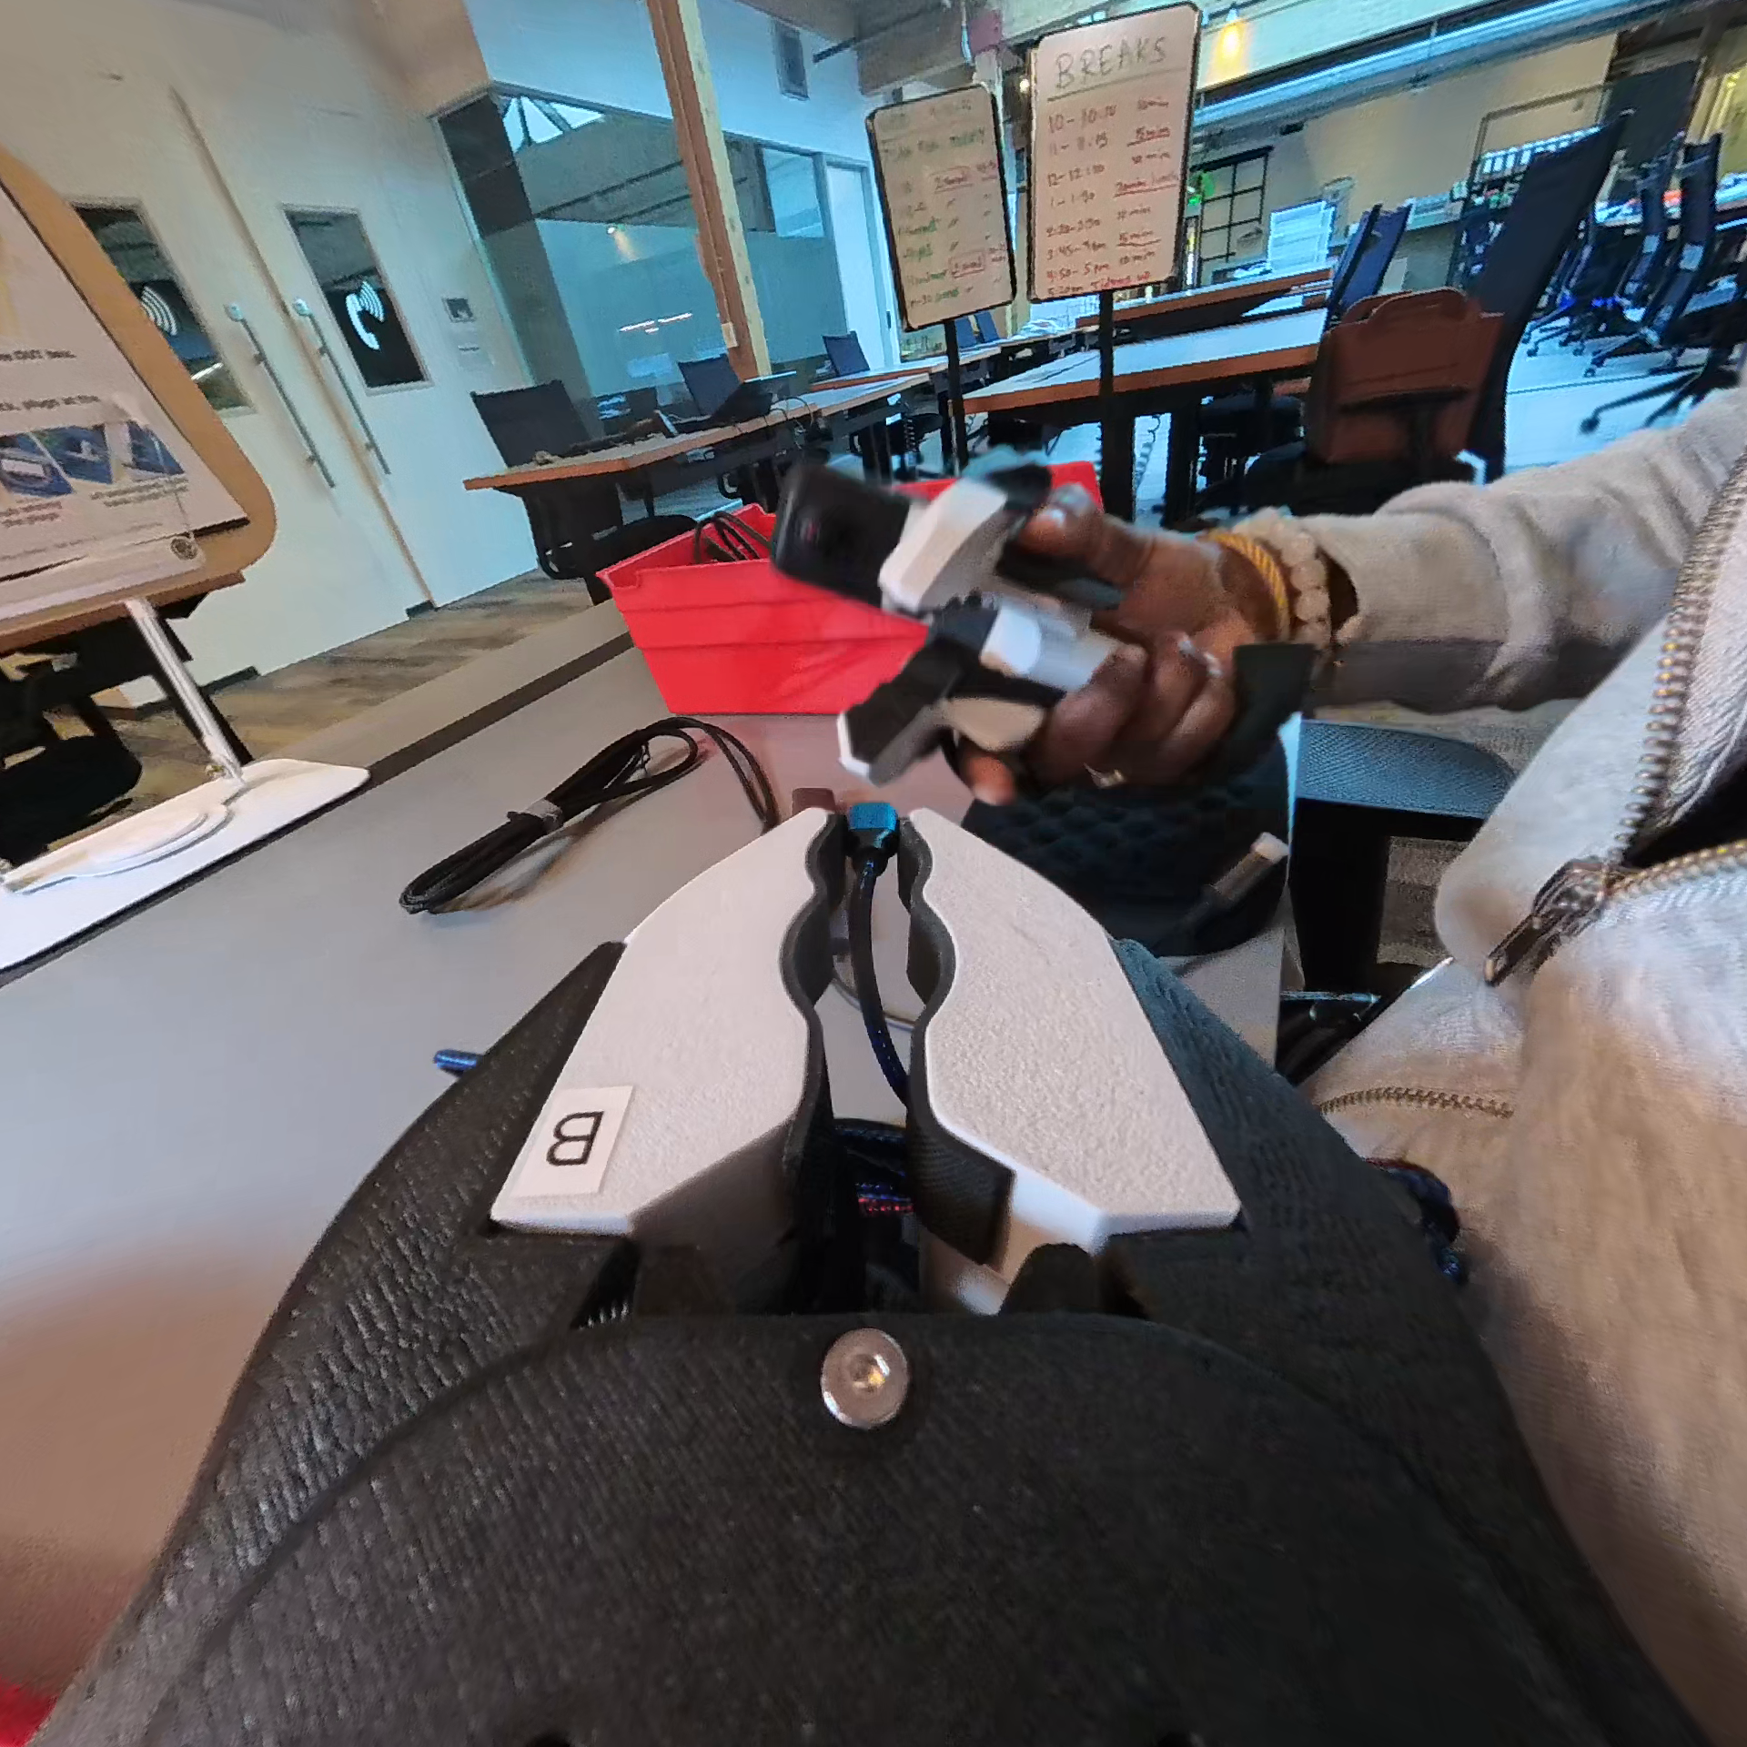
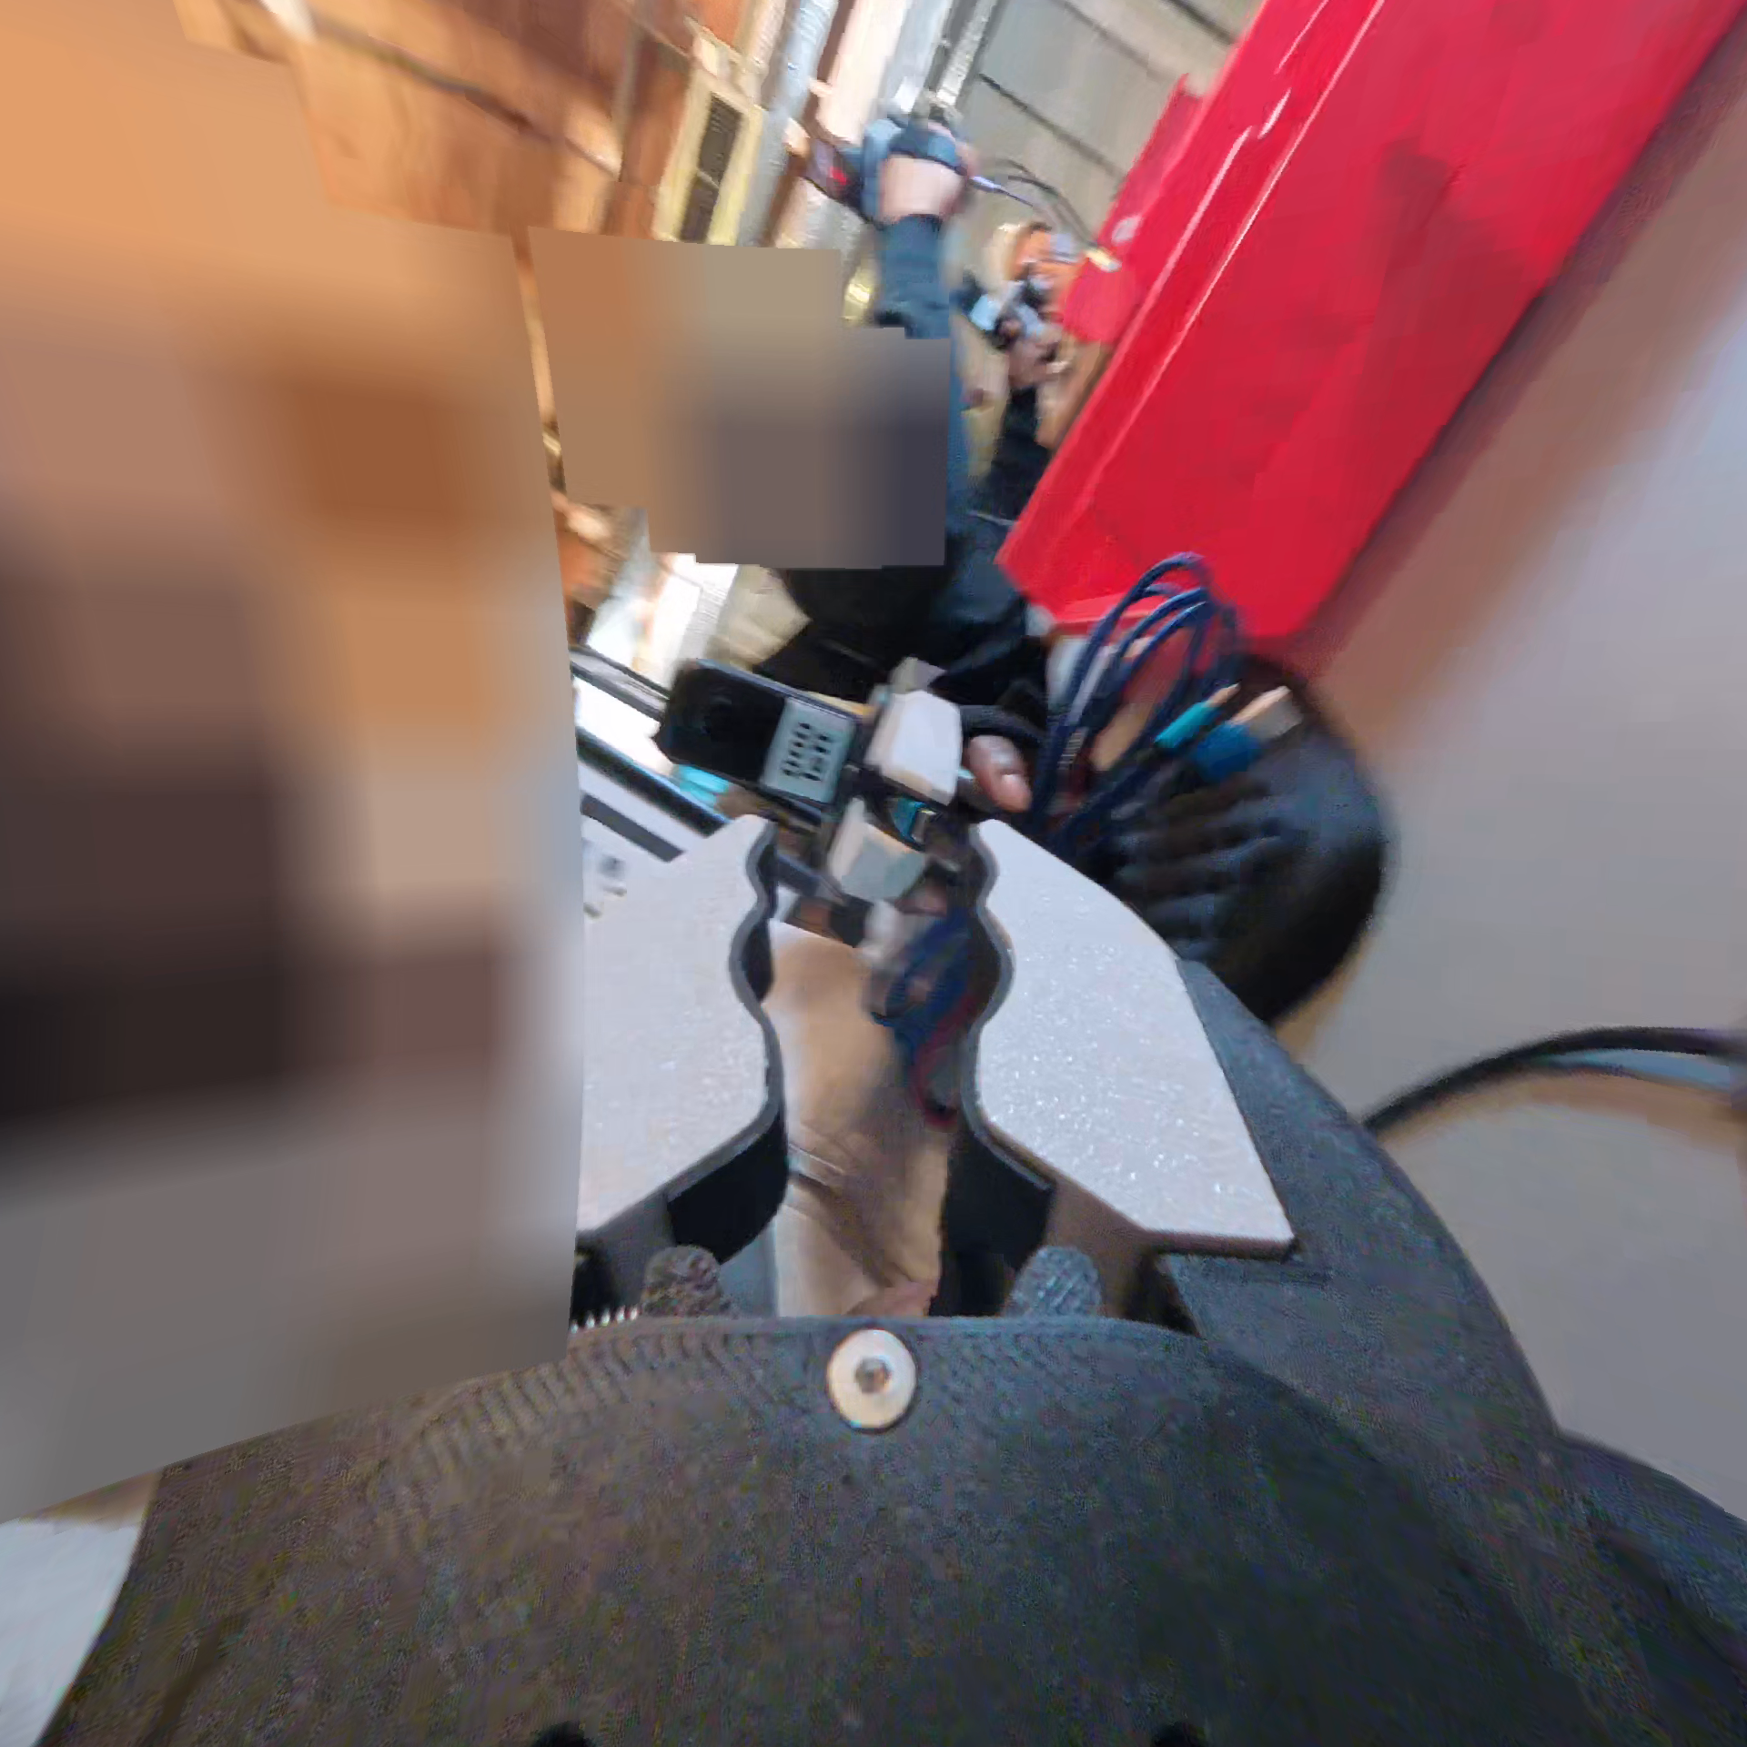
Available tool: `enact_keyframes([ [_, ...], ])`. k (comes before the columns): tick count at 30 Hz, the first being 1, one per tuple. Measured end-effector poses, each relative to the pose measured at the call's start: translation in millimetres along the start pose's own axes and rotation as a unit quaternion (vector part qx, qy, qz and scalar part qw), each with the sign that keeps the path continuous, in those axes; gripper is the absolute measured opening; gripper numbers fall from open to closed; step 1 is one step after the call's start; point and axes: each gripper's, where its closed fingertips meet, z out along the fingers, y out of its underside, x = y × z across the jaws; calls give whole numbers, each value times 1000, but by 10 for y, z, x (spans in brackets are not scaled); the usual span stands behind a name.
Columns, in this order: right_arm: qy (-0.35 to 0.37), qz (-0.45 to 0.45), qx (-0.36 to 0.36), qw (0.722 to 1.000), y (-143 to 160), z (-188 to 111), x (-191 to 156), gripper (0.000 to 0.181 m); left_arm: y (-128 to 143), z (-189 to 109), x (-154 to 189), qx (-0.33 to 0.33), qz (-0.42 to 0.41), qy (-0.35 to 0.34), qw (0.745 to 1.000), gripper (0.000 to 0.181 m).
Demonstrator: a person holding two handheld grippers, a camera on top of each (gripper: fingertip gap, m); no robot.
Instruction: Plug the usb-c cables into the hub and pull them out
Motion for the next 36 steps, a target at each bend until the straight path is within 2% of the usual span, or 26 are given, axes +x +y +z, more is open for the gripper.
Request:
enact_keyframes([
  [2, 89, -118, -42, 988, -76, -203, 36, 53, -1, -2, 3, 2, -2, 3, 1000, 11],
  [3, 145, -178, -69, 971, -118, -315, 98, 56, 8, 4, 4, -1, -2, 3, 1000, 11],
  [6, 317, -306, -150, 885, -242, -678, 401, 58, 24, 13, 9, -4, 0, 4, 1000, 11],
  [7, 346, -313, -171, 868, -242, -759, 471, 55, 24, 11, 12, -3, 0, 5, 1000, 11],
  [8, 373, -297, -175, 862, -248, -826, 547, 54, 21, 9, 13, -2, 1, 4, 1000, 11],
  [11, 444, -212, -131, 861, -294, -1054, 830, 63, 22, 8, 15, -2, 6, 1, 1000, 11],
  [15, 531, -212, -72, 817, -464, -1415, 1125, 73, 24, 5, 22, 1, 5, 5, 1000, 11],
  [17, 499, -263, -94, 820, -457, -1276, 1071, 59, 24, 4, 24, 1, 5, 6, 1000, 11],
  [18, 481, -295, -128, 816, -417, -1183, 1028, 56, 29, 7, 27, -1, 6, 6, 1000, 11],
  [19, 478, -326, -173, 797, -382, -1133, 1010, 52, 36, 11, 32, -3, 7, 7, 1000, 11],
  [22, 454, -411, -337, 716, -242, -1043, 988, 43, 58, 28, 47, -11, 13, 10, 1000, 11],
  [27, 403, -476, -508, 594, -183, -992, 1101, 41, 55, 23, 53, -8, 12, 12, 1000, 11],
  [30, 369, -481, -580, 544, -121, -1000, 1259, 41, 48, 17, 49, -5, 8, 14, 1000, 11],
  [33, 323, -503, -615, 515, -109, -945, 1313, 22, 44, 12, 49, -3, 6, 16, 1000, 11],
  [36, 243, -534, -671, 452, -53, -1033, 1224, 21, 42, 8, 47, -1, 2, 18, 1000, 11],
])
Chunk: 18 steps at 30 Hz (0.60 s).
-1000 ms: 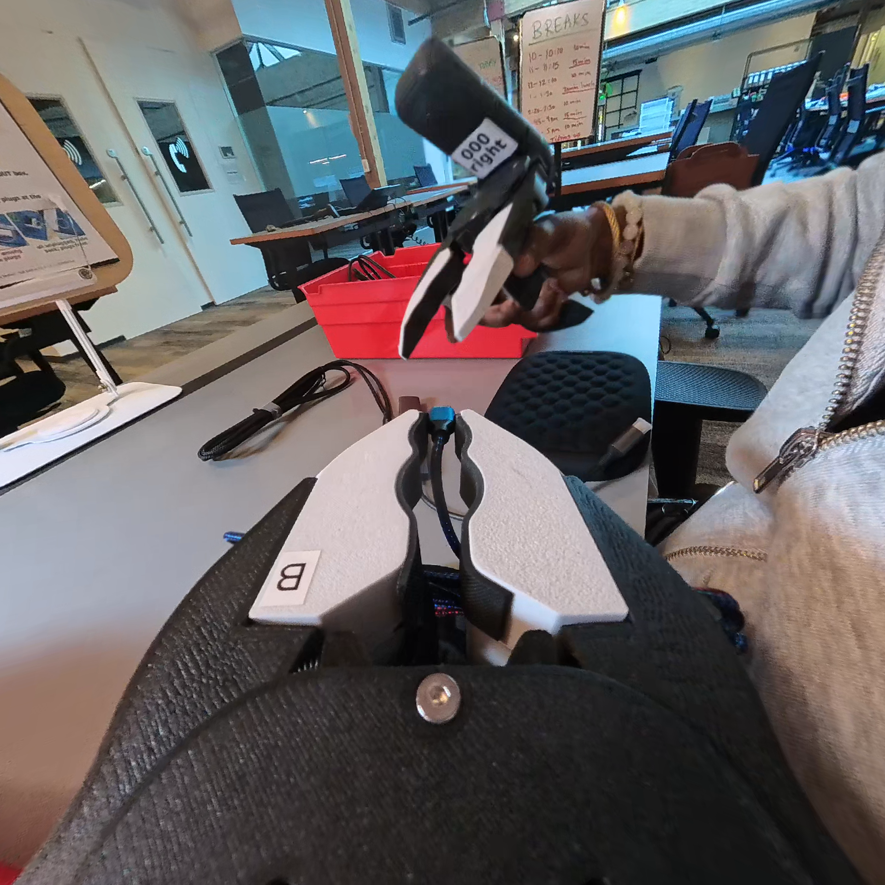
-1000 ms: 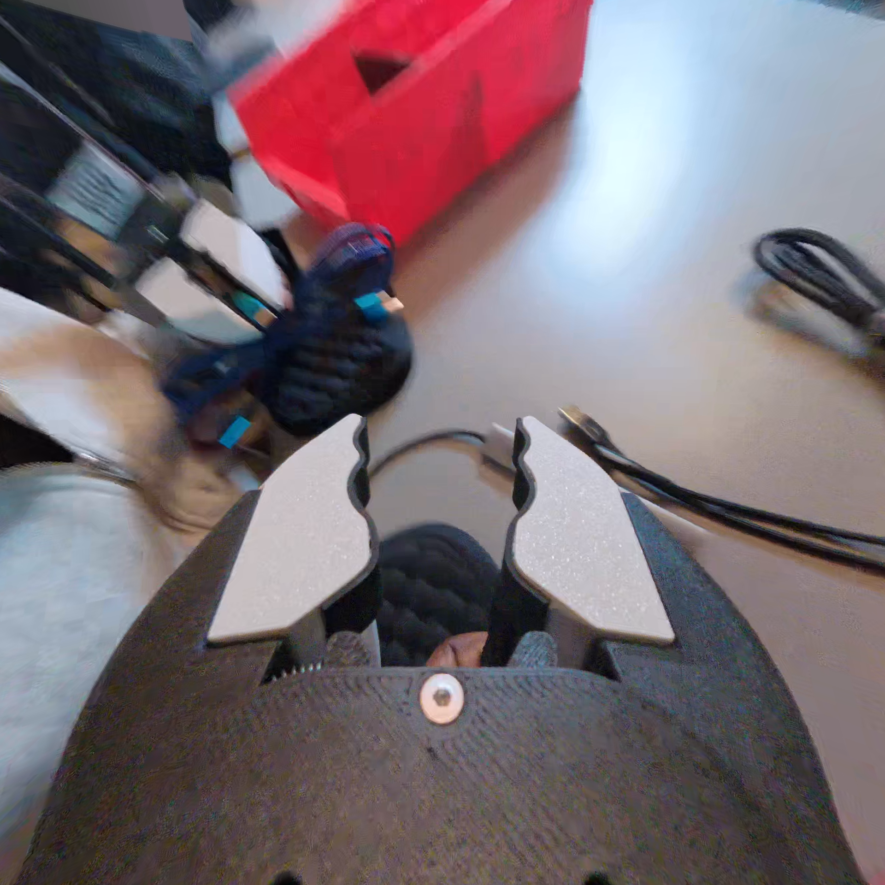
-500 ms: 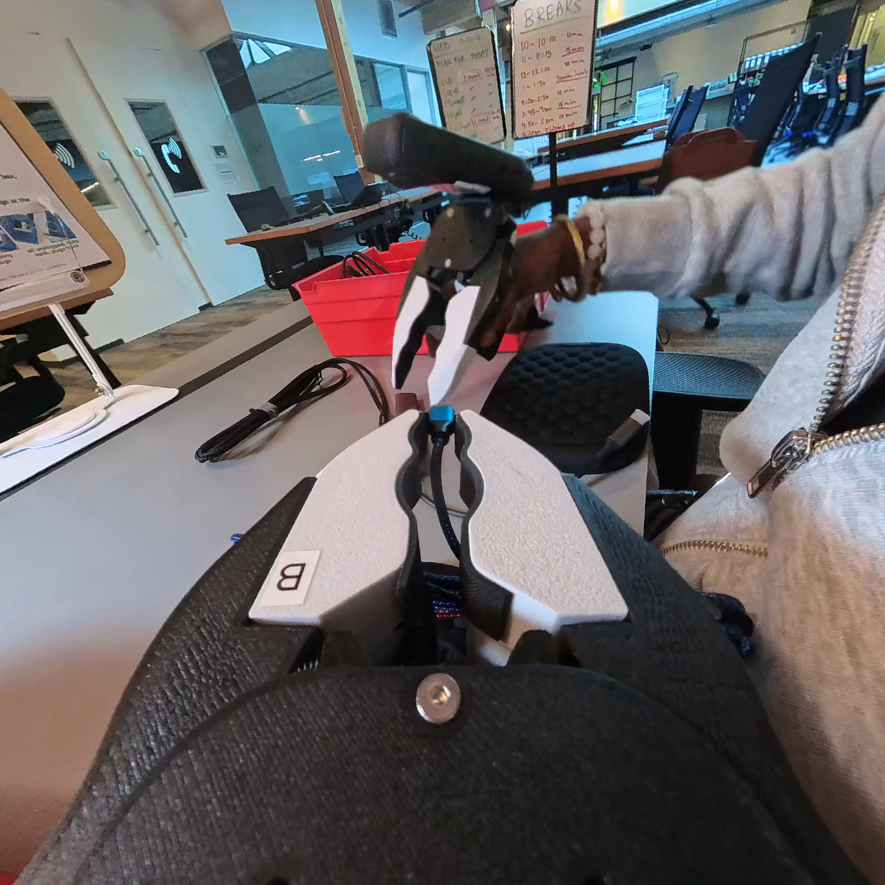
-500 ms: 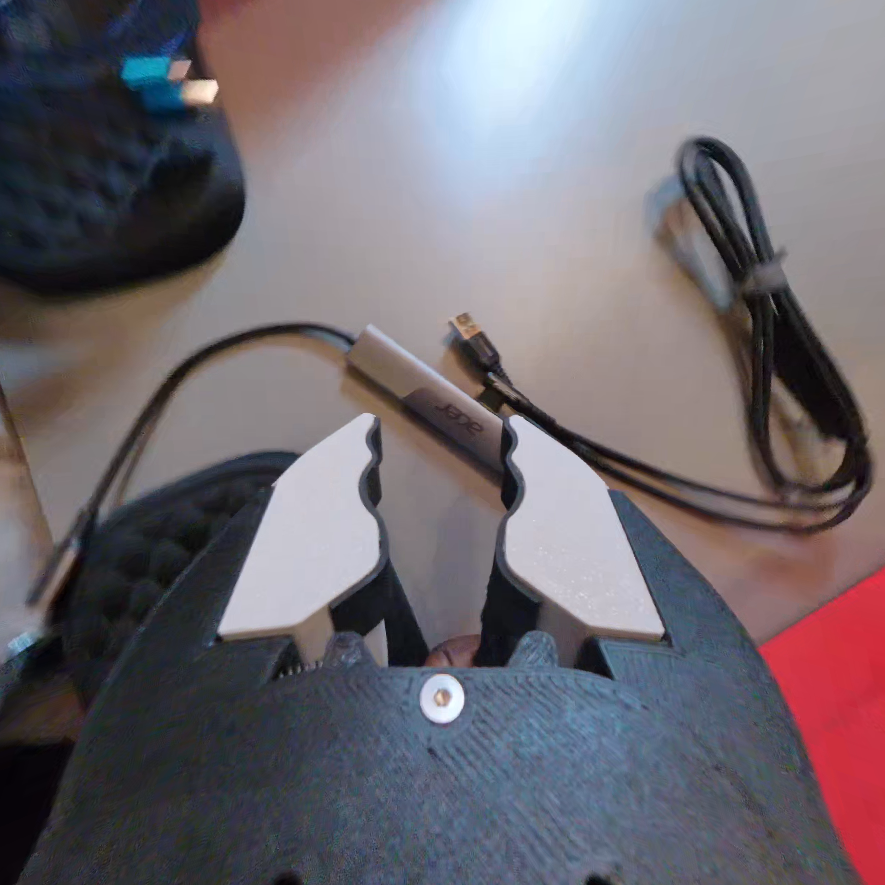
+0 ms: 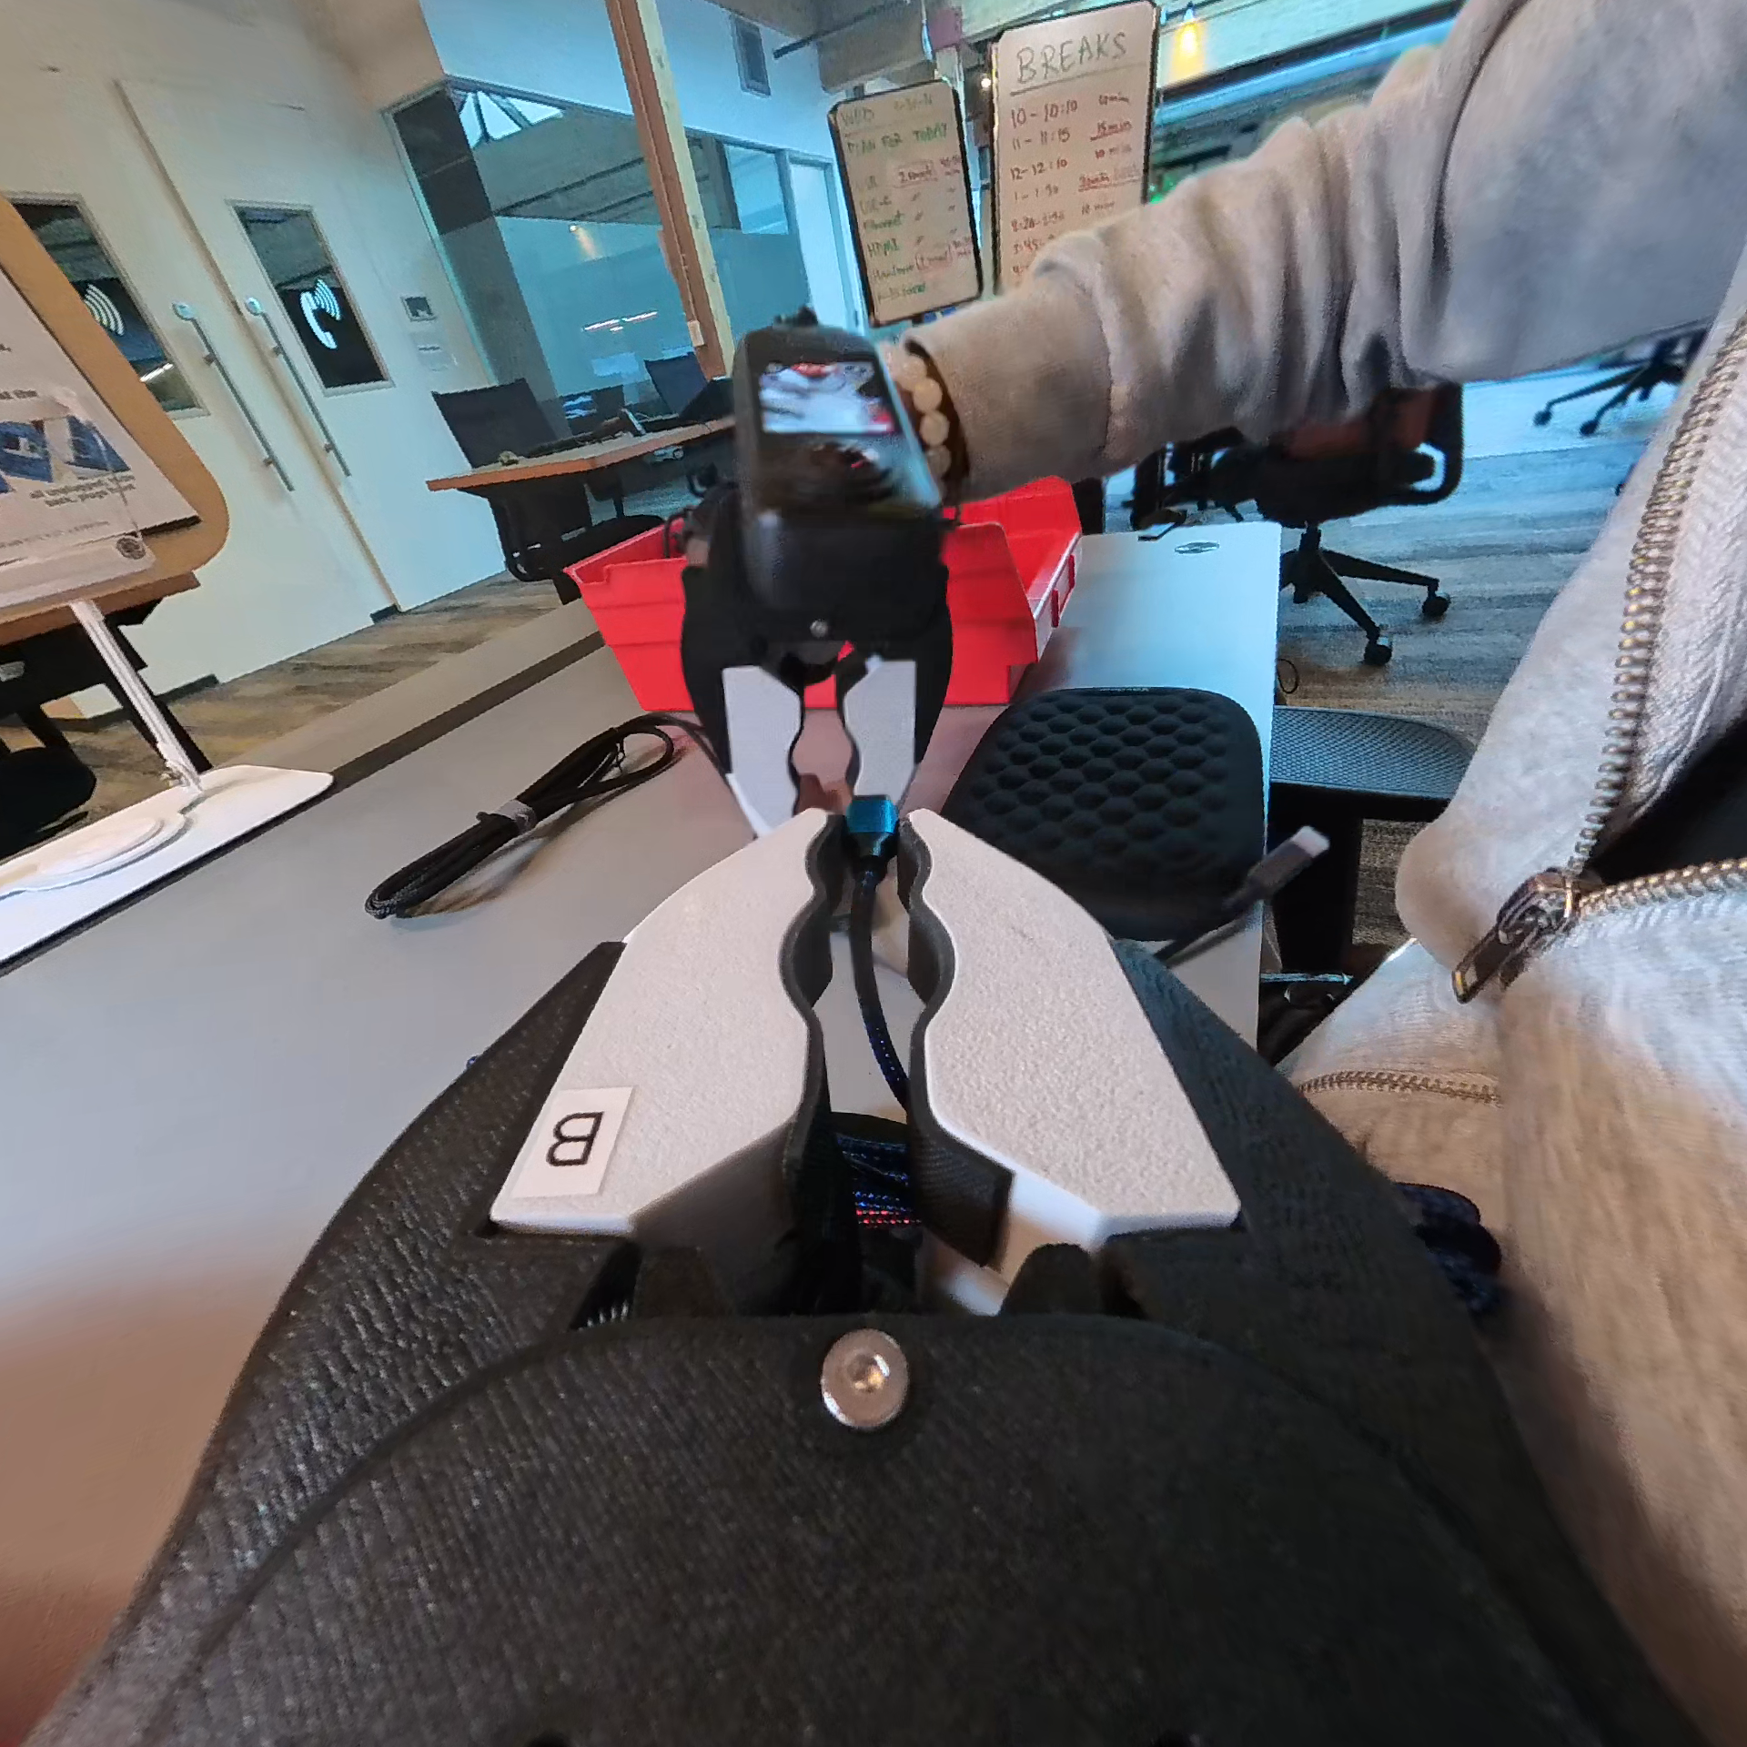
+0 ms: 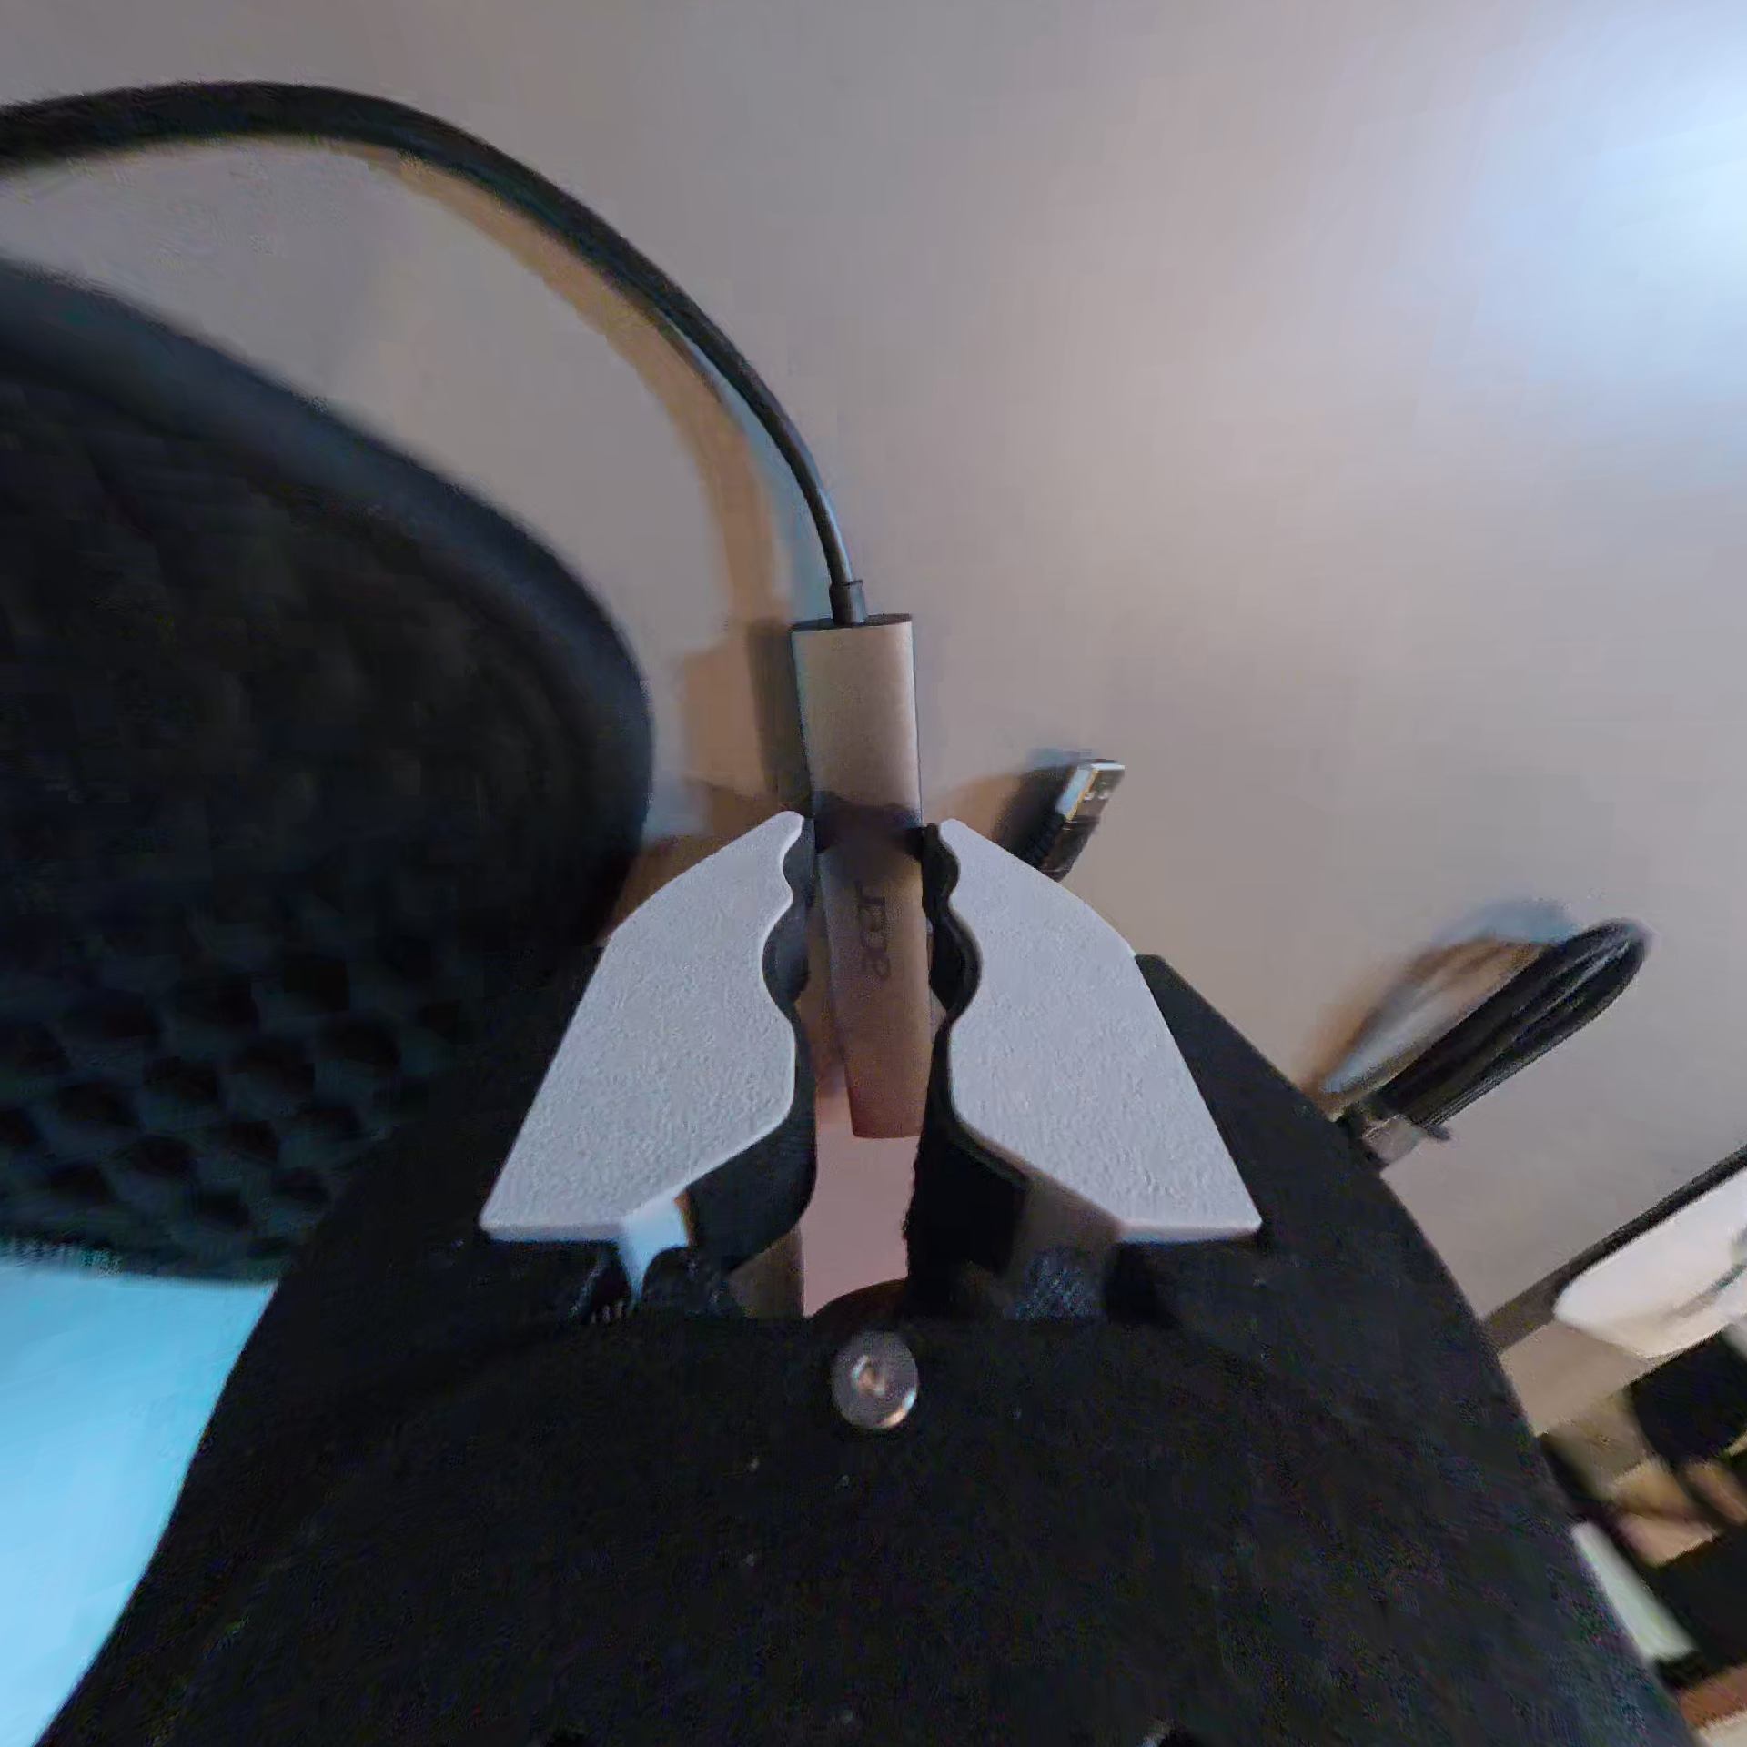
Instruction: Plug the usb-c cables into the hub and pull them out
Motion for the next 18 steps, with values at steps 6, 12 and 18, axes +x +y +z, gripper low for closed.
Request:
enact_keyframes([
  [6, -23, -136, 23, 990, -153, -535, -364, 21, -9, -9, -13, 6, -10, 2, 1000, 11],
  [12, -70, -203, 1, 977, -226, -486, -980, 21, 7, 3, 6, -1, 2, 0, 1000, 11],
  [18, -12, 25, 117, 993, -286, -640, -1001, 28, 7, 5, 3, -2, 0, 1, 1000, 11],
])
